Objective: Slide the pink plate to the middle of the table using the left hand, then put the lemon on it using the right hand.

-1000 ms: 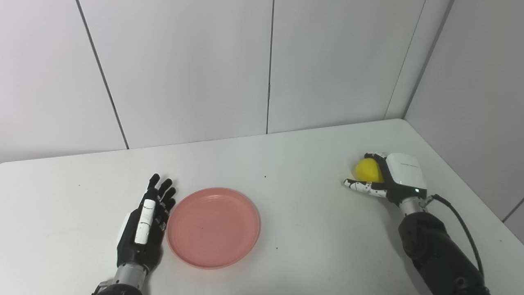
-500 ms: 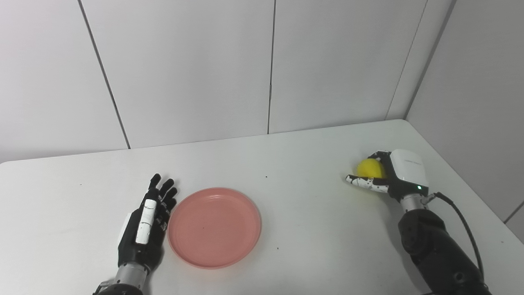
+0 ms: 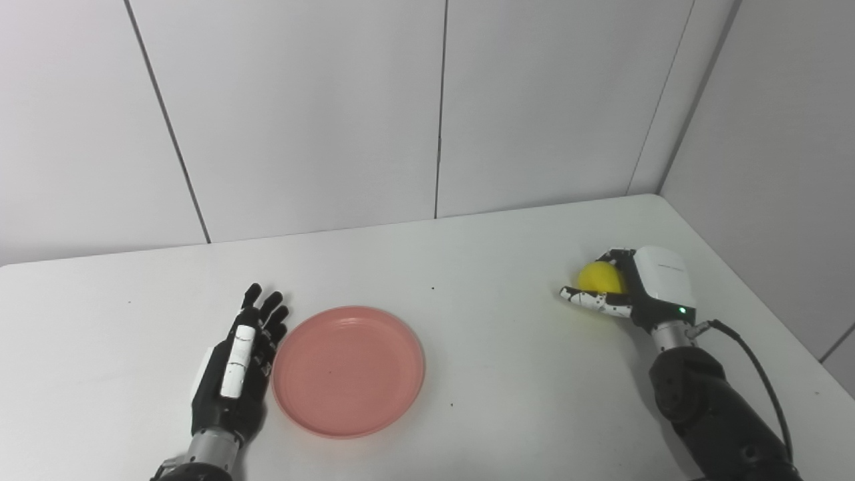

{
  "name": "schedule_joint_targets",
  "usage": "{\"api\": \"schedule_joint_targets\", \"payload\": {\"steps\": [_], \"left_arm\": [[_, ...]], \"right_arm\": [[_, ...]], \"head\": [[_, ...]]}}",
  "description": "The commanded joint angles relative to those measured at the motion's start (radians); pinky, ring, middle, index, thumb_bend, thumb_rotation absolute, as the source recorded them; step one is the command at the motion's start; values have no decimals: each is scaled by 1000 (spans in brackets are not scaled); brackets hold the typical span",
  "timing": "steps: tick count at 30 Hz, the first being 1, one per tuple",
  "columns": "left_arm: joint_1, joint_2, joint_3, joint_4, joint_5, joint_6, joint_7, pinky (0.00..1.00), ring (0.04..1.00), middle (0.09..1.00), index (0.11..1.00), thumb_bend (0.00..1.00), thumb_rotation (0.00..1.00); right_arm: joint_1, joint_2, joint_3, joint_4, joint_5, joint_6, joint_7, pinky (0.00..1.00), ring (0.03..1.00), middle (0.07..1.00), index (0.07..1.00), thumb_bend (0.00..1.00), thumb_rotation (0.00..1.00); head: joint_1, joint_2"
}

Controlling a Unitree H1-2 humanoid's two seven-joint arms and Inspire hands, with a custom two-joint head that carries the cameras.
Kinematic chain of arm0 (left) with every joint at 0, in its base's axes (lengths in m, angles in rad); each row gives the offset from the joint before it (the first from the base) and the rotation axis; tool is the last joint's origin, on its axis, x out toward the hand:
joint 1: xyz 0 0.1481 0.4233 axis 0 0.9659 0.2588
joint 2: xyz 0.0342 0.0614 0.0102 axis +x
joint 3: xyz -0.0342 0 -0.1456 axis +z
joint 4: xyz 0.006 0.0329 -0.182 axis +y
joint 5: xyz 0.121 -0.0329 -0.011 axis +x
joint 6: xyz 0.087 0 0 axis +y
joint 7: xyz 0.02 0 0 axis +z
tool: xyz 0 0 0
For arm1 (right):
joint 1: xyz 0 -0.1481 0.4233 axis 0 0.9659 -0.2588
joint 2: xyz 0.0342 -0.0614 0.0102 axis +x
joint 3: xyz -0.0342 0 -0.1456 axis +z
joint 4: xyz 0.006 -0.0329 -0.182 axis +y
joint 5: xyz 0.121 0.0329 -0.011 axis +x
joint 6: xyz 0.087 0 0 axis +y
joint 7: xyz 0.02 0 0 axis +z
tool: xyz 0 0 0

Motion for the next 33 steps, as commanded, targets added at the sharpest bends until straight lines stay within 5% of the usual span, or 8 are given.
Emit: {"api": "schedule_joint_targets", "payload": {"steps": [1,13,25,33], "left_arm": [[33,-6,-4,23,1,72,19,1000,956,947,1000,817,724],[33,-8,-6,33,6,61,19,1000,956,949,1000,803,733],[32,-9,-16,29,12,68,19,1000,959,951,1000,805,753],[36,-16,-22,26,23,66,26,1000,956,949,1000,804,763]], "right_arm": [[-31,-30,-3,-18,7,-35,-5,192,245,321,397,577,625],[-35,-40,6,-50,0,-53,-17,183,232,301,379,568,625],[-69,-32,37,-217,-13,-75,54,160,208,279,330,614,734],[-95,6,51,-330,-35,-54,113,188,237,310,385,637,756]], "head": [[1,1],[4,0],[13,-2],[46,4]]}}
